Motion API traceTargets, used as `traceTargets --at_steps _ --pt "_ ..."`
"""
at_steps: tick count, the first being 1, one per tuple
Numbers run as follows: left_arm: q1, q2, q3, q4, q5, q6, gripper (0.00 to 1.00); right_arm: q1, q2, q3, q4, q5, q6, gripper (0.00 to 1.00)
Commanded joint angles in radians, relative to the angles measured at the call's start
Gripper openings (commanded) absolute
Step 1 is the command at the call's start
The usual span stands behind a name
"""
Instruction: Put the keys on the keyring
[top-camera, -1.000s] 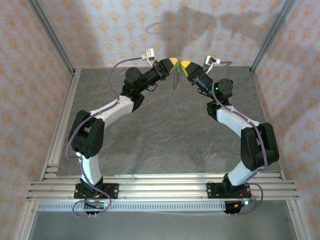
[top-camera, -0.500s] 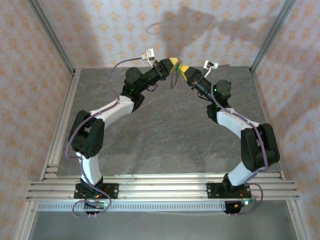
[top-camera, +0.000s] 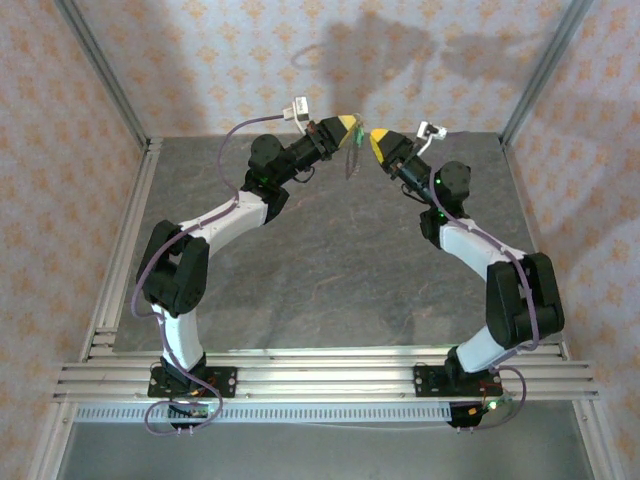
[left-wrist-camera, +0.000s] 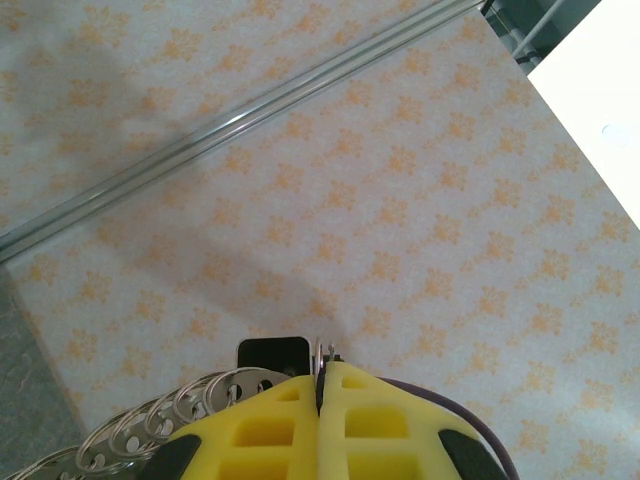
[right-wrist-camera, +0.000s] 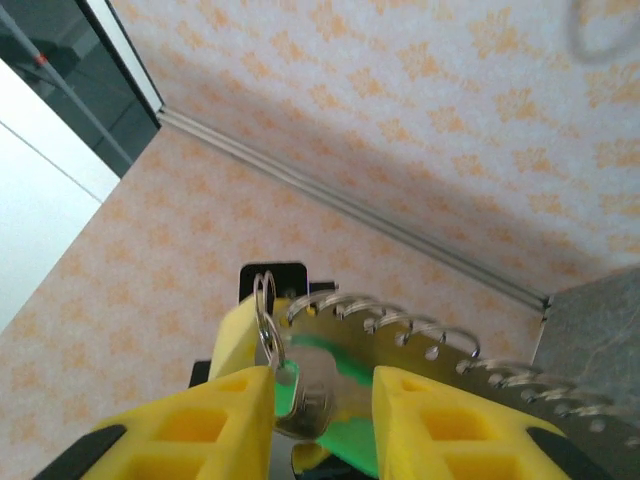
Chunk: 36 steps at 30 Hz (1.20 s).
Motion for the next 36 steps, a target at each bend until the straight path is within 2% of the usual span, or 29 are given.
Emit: traceTargets --at_steps 1,15,36 --pt "-0.005 0.005 0.048 0.053 0.001 -0.007 0.00 -0.006 -0.030 0.037 0.050 0.006 0.002 0.33" --pt "-0.008 0.007 0.053 0.050 0.001 -0.008 0.00 0.046 0.042 0.144 0.057 -0.010 0.010 0.35" --pt "-0.008 0.004 0.055 0.045 0.001 -0.004 0.00 0.031 0.035 0.089 0.057 0.022 0.001 0.33"
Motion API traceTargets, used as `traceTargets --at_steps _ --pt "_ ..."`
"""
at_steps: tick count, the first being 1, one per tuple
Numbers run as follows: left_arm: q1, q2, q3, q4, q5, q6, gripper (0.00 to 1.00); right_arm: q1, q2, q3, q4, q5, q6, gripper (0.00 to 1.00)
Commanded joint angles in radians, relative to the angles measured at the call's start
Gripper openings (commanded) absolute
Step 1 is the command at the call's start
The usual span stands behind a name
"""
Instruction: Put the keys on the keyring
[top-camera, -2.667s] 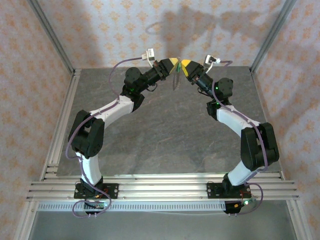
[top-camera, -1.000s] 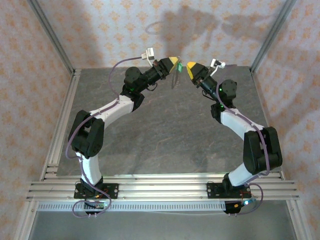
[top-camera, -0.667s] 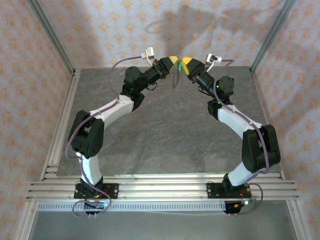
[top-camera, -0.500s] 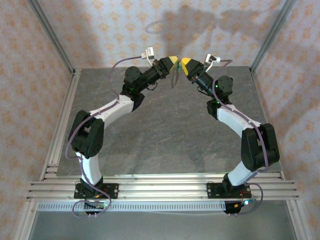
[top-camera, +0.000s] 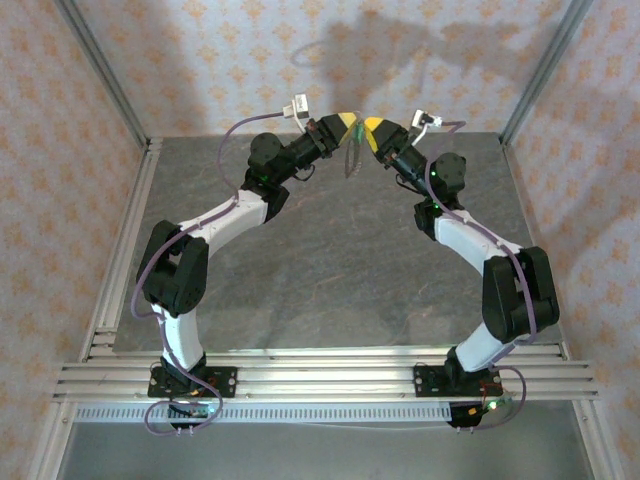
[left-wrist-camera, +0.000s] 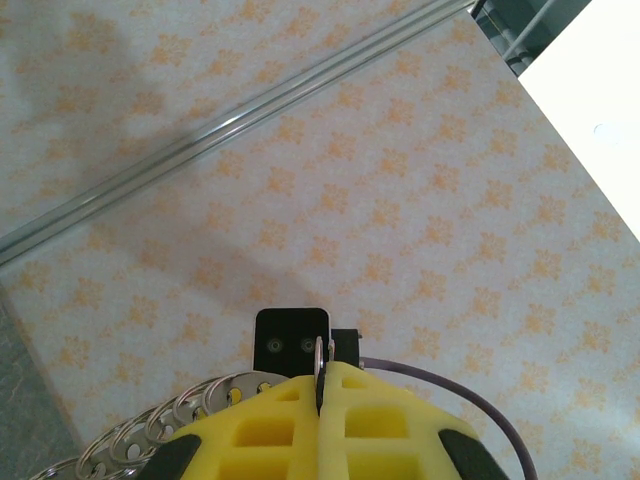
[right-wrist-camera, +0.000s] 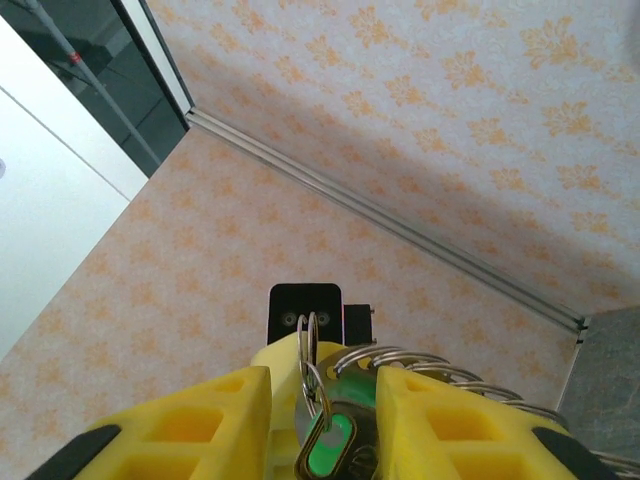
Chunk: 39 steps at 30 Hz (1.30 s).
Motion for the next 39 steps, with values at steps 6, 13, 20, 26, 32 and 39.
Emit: traceTargets --at_steps 6,13,20,26,32,39 --pt "-0.010 0.006 0.037 0.045 0.000 -0.006 0.00 -0.001 -0.003 0.015 0.055 -0.007 -0.002 0.33" --pt "-0.010 0.005 0.039 0.045 0.000 -0.006 0.00 0.014 0.008 0.040 0.058 -0.019 -0.002 0.33" --pt "-0.011 0.007 0.038 0.044 -0.001 -0.004 0.00 0.017 0.008 0.052 0.063 -0.025 0.001 0.32" --pt "-0.013 0.010 0.040 0.044 -0.003 -0.004 0.00 0.017 0.007 0.056 0.062 -0.026 0.003 0.22" --pt "-0.013 0.009 0.040 0.044 -0.005 -0.004 0.00 0.018 0.001 0.036 0.066 -0.029 0.000 0.05" --pt "-0.013 0.008 0.040 0.044 -0.006 -0.003 0.00 0.018 -0.022 0.002 0.062 -0.034 -0.006 0.00"
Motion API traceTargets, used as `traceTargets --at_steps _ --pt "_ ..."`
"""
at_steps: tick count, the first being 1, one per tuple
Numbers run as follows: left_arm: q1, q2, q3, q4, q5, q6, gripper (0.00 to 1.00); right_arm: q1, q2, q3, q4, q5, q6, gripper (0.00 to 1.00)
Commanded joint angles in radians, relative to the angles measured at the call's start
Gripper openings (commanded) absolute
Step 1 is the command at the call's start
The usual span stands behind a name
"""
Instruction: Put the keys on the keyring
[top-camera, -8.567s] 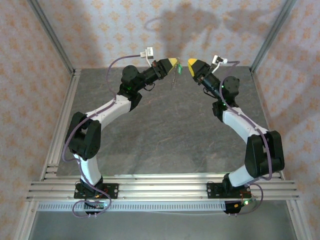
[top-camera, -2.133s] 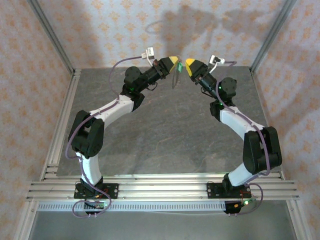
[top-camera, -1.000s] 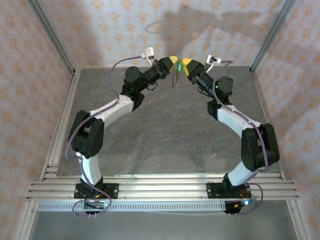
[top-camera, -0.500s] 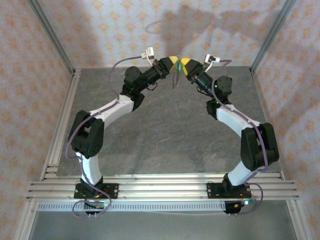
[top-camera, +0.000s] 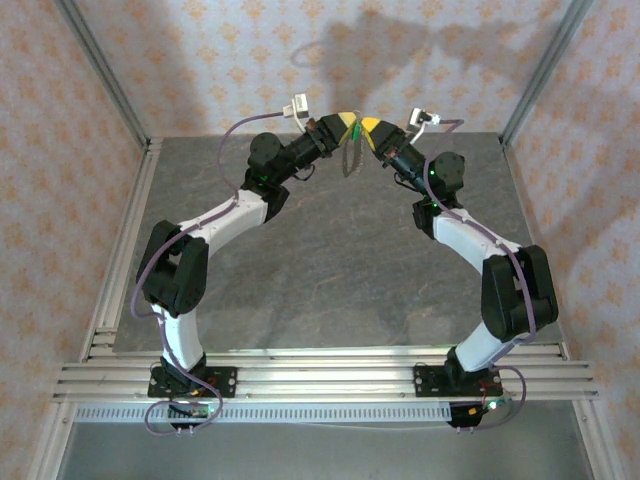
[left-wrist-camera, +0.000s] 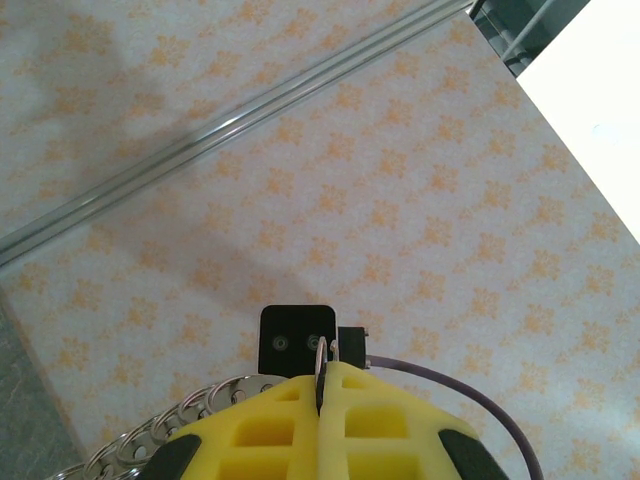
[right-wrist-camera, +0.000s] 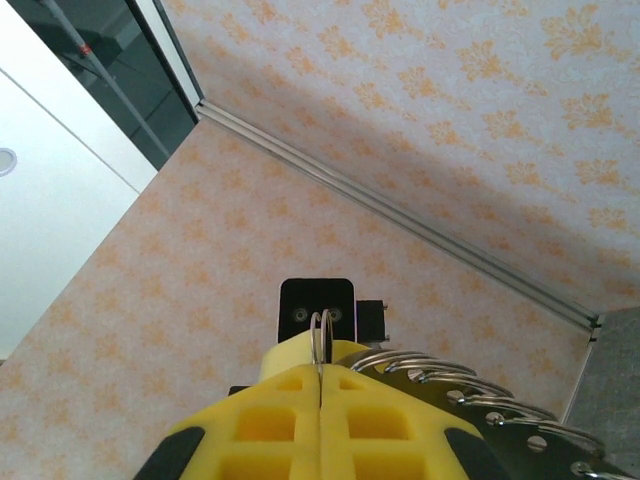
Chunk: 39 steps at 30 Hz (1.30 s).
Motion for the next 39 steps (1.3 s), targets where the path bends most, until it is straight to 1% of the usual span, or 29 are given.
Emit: traceTargets --at_steps 1,10,19,26,34,39 --pt "-0.011 0.007 0.038 0.043 -0.006 -0.003 0.00 0.007 -0.034 -0.019 0.044 -0.026 -0.016 0.00" --pt "-0.012 0.009 0.041 0.043 -0.006 -0.006 0.00 0.021 -0.046 -0.055 0.026 -0.045 -0.028 0.00" --pt "-0.015 0.012 0.045 0.043 -0.005 -0.006 0.00 0.051 -0.032 -0.041 -0.002 -0.057 -0.044 0.00" --pt "-0.018 0.015 0.048 0.043 -0.006 -0.004 0.00 0.052 -0.024 -0.016 -0.092 -0.071 -0.070 0.00" --pt "-0.021 0.022 0.055 0.043 -0.009 -0.003 0.00 0.056 -0.028 -0.001 -0.190 -0.127 -0.113 0.00" --pt "-0.024 0.029 0.058 0.043 -0.009 -0.003 0.00 0.060 -0.033 -0.001 -0.212 -0.159 -0.131 0.00"
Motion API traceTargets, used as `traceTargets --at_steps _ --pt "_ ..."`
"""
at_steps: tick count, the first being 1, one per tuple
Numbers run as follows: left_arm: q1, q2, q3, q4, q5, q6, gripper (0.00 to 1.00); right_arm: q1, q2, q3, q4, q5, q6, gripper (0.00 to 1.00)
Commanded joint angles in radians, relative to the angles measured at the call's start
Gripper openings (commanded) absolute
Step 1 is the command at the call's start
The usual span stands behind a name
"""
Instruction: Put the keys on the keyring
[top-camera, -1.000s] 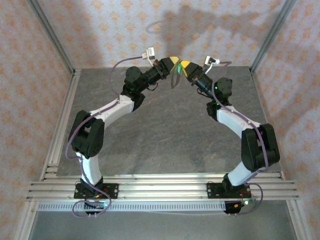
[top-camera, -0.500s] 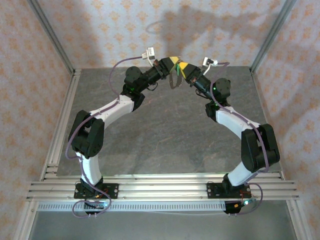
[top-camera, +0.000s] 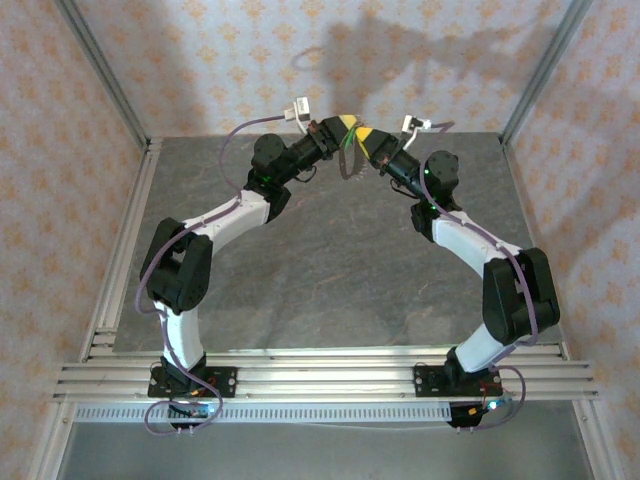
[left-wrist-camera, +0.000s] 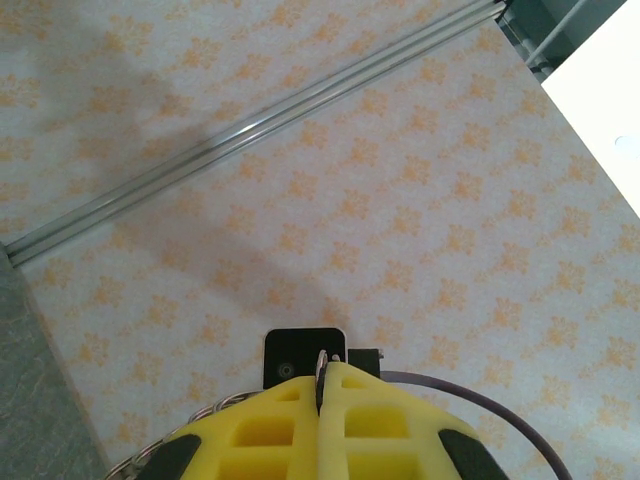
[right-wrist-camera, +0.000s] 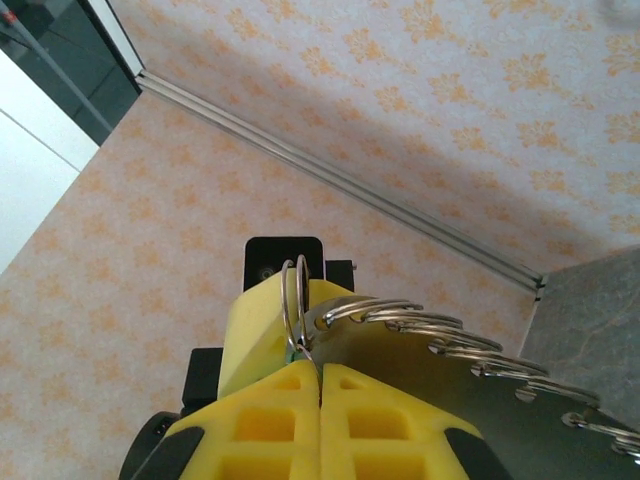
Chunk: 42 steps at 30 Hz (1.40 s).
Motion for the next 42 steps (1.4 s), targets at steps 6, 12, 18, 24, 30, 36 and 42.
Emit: traceTargets --at_steps 6,12,18,24,30,36,42 --pt "-0.026 0.001 0.058 0.051 0.009 -0.004 0.00 0.038 -0.010 0.034 -0.106 -0.161 -0.058 0.00" --pt "-0.026 0.001 0.058 0.051 0.010 -0.003 0.00 0.040 -0.014 0.043 -0.118 -0.167 -0.068 0.00" --pt "-0.025 -0.005 0.054 0.038 0.010 0.003 0.00 0.035 -0.056 0.019 -0.182 -0.140 -0.111 0.07" --pt "-0.026 -0.016 0.048 0.022 0.009 0.008 0.00 -0.041 -0.169 -0.081 -0.215 -0.121 -0.113 0.30" --pt "-0.026 -0.018 0.048 0.021 0.009 0.010 0.00 -0.133 -0.310 -0.161 -0.291 -0.083 -0.123 0.33" --pt "-0.028 -0.029 0.038 0.009 0.000 0.023 0.00 -0.133 -0.345 -0.098 -0.346 0.046 -0.101 0.36" --pt "-0.037 -0.045 0.029 -0.014 -0.014 0.051 0.00 -0.081 -0.309 -0.006 -0.388 0.183 -0.090 0.37"
